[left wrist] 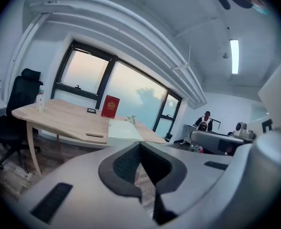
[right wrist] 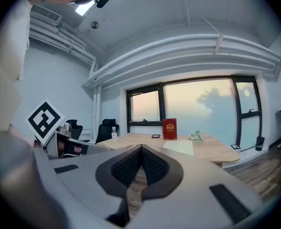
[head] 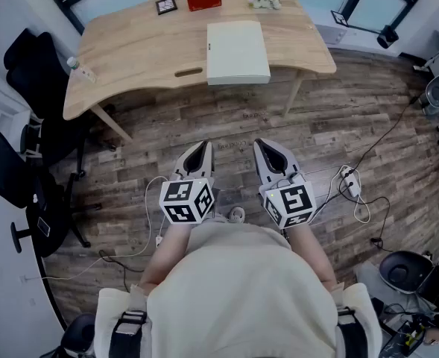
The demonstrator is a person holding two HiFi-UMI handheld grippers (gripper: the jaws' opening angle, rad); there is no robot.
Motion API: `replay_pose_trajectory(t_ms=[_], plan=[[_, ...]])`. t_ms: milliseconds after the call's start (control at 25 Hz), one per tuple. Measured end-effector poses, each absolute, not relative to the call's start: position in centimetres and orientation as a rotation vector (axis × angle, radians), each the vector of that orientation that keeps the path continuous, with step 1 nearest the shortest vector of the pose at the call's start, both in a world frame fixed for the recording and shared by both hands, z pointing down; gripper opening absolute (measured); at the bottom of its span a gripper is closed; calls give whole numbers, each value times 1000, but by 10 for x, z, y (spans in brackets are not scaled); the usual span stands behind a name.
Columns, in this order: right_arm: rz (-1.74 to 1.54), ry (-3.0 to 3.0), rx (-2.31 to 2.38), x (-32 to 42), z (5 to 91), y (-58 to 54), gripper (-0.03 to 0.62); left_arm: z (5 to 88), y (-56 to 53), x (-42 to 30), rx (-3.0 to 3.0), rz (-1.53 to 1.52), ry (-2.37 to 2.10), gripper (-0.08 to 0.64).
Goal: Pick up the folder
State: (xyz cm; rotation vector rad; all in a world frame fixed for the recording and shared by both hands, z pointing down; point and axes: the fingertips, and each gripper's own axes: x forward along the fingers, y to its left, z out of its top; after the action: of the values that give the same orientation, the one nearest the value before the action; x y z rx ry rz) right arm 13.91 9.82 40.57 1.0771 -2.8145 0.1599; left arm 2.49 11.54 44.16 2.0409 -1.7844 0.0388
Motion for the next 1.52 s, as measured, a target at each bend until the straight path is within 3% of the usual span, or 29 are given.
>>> replay_pose_trajectory(t_ms=[1520], plan=[[247,-2833,1060,156,416,101,20,453,131,28,1955,-10,-1819,20]])
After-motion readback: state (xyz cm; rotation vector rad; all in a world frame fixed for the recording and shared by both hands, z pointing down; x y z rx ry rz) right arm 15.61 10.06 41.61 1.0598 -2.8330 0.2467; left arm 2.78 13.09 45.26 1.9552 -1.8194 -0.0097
